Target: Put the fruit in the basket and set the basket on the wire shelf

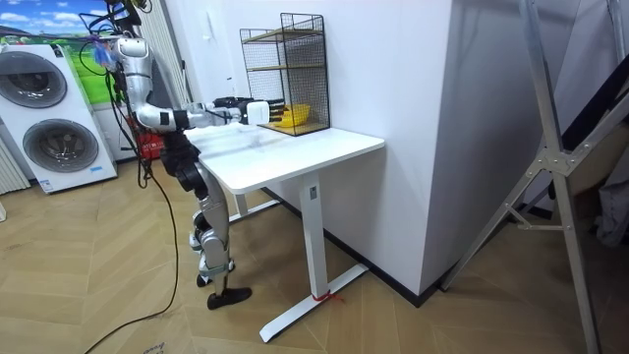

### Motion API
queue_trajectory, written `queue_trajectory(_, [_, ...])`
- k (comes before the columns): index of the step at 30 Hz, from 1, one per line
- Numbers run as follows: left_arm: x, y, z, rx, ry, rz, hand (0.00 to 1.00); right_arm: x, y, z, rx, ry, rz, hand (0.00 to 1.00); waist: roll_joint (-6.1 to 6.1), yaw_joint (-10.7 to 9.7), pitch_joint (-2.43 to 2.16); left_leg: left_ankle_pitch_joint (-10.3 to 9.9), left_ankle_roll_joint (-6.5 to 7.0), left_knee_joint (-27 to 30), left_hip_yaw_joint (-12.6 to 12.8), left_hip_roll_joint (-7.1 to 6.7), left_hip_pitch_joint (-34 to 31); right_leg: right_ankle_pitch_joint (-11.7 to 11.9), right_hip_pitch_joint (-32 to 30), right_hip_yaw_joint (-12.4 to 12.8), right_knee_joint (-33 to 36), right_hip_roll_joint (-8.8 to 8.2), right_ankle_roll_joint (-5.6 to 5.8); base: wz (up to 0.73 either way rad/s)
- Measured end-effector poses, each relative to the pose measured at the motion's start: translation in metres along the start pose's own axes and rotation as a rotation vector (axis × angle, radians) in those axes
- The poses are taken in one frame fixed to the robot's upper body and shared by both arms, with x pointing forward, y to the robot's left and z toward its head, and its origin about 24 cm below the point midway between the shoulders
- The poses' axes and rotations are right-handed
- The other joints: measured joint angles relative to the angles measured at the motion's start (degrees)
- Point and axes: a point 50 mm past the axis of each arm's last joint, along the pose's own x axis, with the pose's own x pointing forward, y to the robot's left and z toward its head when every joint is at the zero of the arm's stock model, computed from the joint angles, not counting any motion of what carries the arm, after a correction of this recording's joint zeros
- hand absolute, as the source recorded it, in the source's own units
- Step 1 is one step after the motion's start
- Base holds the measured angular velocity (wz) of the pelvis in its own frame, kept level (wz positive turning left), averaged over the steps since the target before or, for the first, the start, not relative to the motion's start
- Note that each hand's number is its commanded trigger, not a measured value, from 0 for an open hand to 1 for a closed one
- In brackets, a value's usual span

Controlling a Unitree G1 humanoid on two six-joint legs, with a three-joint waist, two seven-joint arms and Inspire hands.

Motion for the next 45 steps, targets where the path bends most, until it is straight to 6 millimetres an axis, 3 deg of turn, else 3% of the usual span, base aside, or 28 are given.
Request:
queue_trajectory(4, [-0.008, 0.004, -0.004, 0.008, 0.012, 0.016, 0.0, -0.013, 0.0, -0.008, -0.029, 0.04, -0.006, 0.0, -0.27, 0.03, 0.16, -0.02, -0.02, 0.1, -0.07, 0.02, -0.48, -0.01, -0.27, -0.11, -0.01, 0.02, 0.01, 0.0])
queue_trajectory(9, [-0.008, 0.003, 0.004, 0.028, -0.042, 0.011, 0.0, -0.017, 0.003, 0.001, -0.072, -0.012, 0.003, 0.0, -0.87, -0.06, 0.1, -0.07, -0.06, 0.14, -0.2, 0.03, -0.53, -0.05, -0.24, -0.12, -0.15, 0.05, 0.08, 0.01])
queue_trajectory(15, [-0.019, 0.019, 0.022, 0.139, -0.153, 0.087, 0.0, -0.026, -0.013, 0.009, -0.126, -0.079, -0.114, 0.0, -0.6, 0.19, 0.2, -0.16, -0.16, 0.08, -0.23, -0.01, -0.51, -0.05, -0.22, 1.48, -0.25, 0.63, 0.2, -0.03])
queue_trajectory(18, [-0.022, 0.029, 0.044, 0.2, -0.27, 0.187, 0.0, -0.029, -0.027, 0.019, -0.144, -0.145, -0.227, 0.0, -0.13, 0.41, 0.27, -0.16, -0.16, 0.11, -0.32, -0.04, -0.61, -0.03, -0.27, 1.37, -0.29, 0.78, 0.19, 0.0])
queue_trajectory(21, [-0.028, 0.044, 0.074, 0.22, -0.433, 0.347, 0.0, -0.035, -0.04, 0.041, -0.218, -0.253, -0.365, 0.0, 0.7, 0.55, 0.33, -0.15, -0.15, 0.1, -0.43, -0.06, -0.82, 0.01, -0.34, 1.15, -0.3, 0.78, 0.18, 0.0])
queue_trajectory(22, [-0.033, 0.052, 0.089, 0.227, -0.502, 0.425, 0.0, -0.039, -0.048, 0.049, -0.252, -0.292, -0.429, 0.0, 1.12, 0.88, 0.07, -0.15, -0.15, 0.1, -0.39, -0.06, -1.08, 0.0, -0.84, 1.39, -0.19, 0.79, 0.17, 0.0])
queue_trajectory(26, [-0.066, 0.084, 0.137, 0.247, -0.789, 0.748, 0.0, -0.062, -0.082, 0.09, -0.347, -0.474, -0.712, 0.0, 2.16, 2.04, 0.05, 0.27, -0.16, -0.83, -0.38, -0.28, -0.82, 0.05, -1.2, 1.25, -0.12, 0.69, 0.14, 0.0])
queue_trajectory(29, [-0.098, 0.108, 0.162, 0.256, -0.964, 1.015, 0.0, -0.086, -0.108, 0.124, -0.426, -0.611, -0.925, 0.0, 2.29, 2.05, -0.02, 0.54, -0.16, -1.36, -0.76, -0.71, -0.61, -0.68, -1.27, 1.06, 0.12, 0.46, 0.86, 0.07])
queue_trajectory(35, [-0.153, 0.133, 0.207, 0.318, -1.231, 1.337, 0.0, -0.135, -0.142, 0.182, -0.475, -0.907, -1.286, 0.0, 1.51, 1.9, -0.21, 0.34, -0.5, -0.95, -1.04, -0.65, -1.64, -1.82, -2.61, 0.83, 1.88, -0.09, 0.58, 0.01])
queue_trajectory(37, [-0.167, 0.14, 0.215, 0.339, -1.274, 1.418, 0.0, -0.148, -0.151, 0.187, -0.453, -0.939, -1.376, 0.0, 1.13, 1.89, -0.19, 0.38, -0.46, -0.95, -1.06, -0.64, -1.81, -1.92, -2.83, 0.69, 2.0, -0.1, 0.51, 0.0])
queue_trajectory(40, [-0.177, 0.158, 0.212, 0.292, -1.24, 1.534, 0.0, -0.165, -0.166, 0.178, -0.379, -0.904, -1.502, 0.0, 0.92, 1.62, -0.12, 0.39, -0.49, -0.87, -1.49, -0.84, -2.02, -1.97, -2.85, -0.13, 2.08, -0.31, 0.49, 0.07])
queue_trajectory(42, [-0.182, 0.177, 0.201, 0.234, -1.141, 1.618, 0.0, -0.174, -0.18, 0.164, -0.287, -0.832, -1.582, 0.0, 0.96, 1.64, -0.1, 0.36, -0.53, -0.86, -1.67, -0.87, -2.09, -2.03, -2.75, -0.16, 2.07, -0.36, 0.56, 0.07])
queue_trajectory(45, [-0.197, 0.212, 0.166, 0.124, -0.895, 1.809, 0.0, -0.188, -0.201, 0.131, -0.174, -0.638, -1.739, 0.0, 0.98, 1.57, -0.08, 0.24, -0.72, -0.88, -1.74, -0.88, -2.04, -2.17, -3.15, -0.05, 2.61, -0.46, 0.47, 0.0])
